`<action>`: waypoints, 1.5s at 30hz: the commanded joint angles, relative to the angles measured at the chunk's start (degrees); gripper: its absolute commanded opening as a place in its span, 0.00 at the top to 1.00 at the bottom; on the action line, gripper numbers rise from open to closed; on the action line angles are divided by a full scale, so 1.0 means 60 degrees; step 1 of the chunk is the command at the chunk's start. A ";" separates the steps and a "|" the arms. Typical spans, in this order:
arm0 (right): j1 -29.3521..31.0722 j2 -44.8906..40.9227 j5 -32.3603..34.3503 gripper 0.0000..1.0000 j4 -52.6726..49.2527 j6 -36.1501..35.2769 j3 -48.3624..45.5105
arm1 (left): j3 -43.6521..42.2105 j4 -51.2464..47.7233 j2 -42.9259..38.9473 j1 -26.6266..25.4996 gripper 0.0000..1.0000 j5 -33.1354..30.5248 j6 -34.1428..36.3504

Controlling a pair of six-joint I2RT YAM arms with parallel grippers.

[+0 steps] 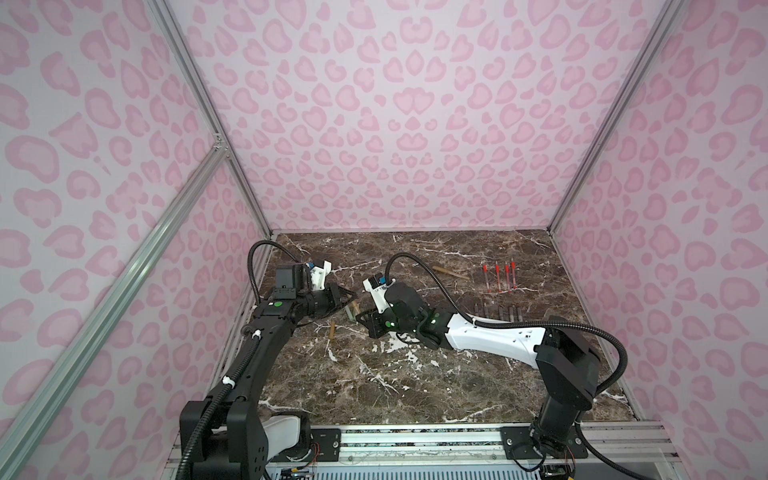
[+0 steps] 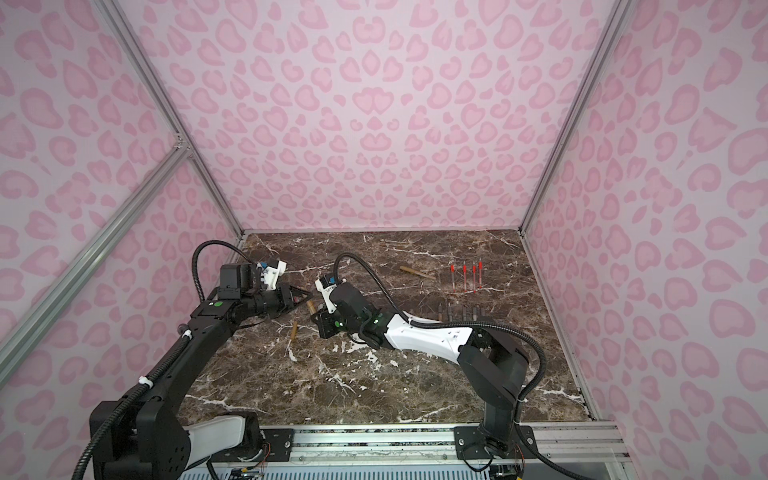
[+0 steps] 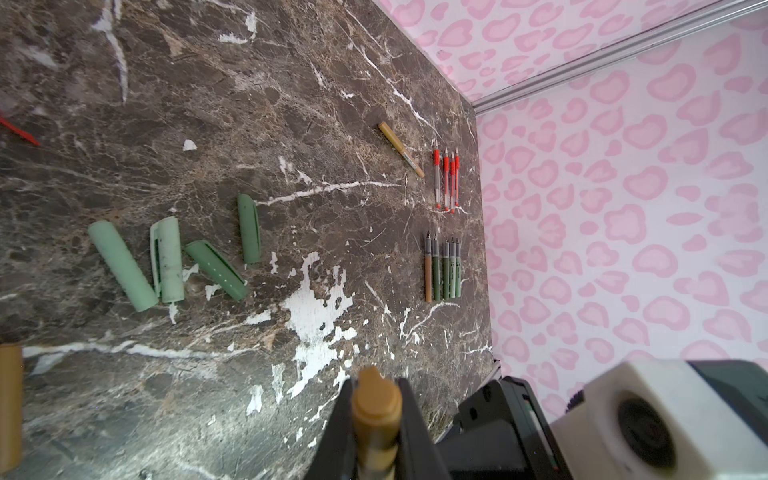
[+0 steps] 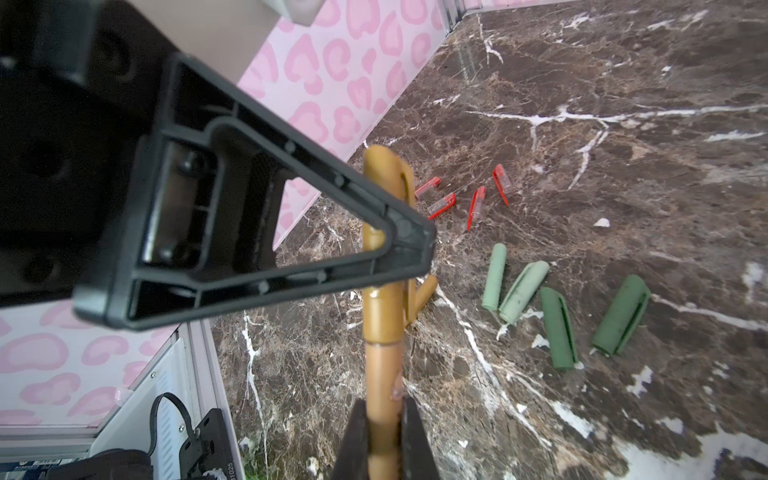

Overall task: Open the pen caps
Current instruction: 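Pull the pen body out of the cap held by the left gripper, then carry the uncapped pen with the right gripper while the left gripper drops the cap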

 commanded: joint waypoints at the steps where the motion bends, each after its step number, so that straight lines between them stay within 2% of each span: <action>1: -0.0058 -0.0118 0.0155 1.00 -0.3006 0.0205 -0.0333 | 0.0267 0.1717 -0.0132 0.0417 0.96 -0.1888 0.0433; 6: -0.0101 -0.0502 0.0255 1.00 -0.2791 0.0179 -0.0934 | 0.0318 0.1688 -0.0192 0.0636 0.96 -0.2075 0.0712; 9: -0.0153 -0.0788 0.0419 1.00 -0.3047 0.0194 -0.1056 | 0.0647 0.1023 -0.0174 0.0792 0.96 -0.2419 0.1001; 21: -0.1416 -0.2764 0.0975 1.00 -0.3070 0.0380 -0.2678 | 0.0090 -0.1612 -0.1063 0.0774 0.96 -0.4039 0.4322; 26: -0.2042 -0.3144 0.1209 1.00 -0.3633 0.0550 -0.2908 | -0.0421 -0.1488 -0.0323 0.0814 0.97 -0.4854 0.4807; 32: -0.2665 -0.3597 0.1557 1.00 -0.4029 0.0529 -0.3306 | -0.0494 -0.1581 0.0684 0.0803 0.96 -0.5116 0.5229; 37: -0.3159 -0.4049 0.1444 1.00 -0.3710 0.0635 -0.4060 | -0.0451 -0.1483 0.1471 0.0795 0.96 -0.5160 0.5368; 45: -0.3742 -0.4180 0.1435 1.00 -0.3874 0.0494 -0.4398 | 0.0002 -0.1741 0.2748 0.0763 0.97 -0.5338 0.5356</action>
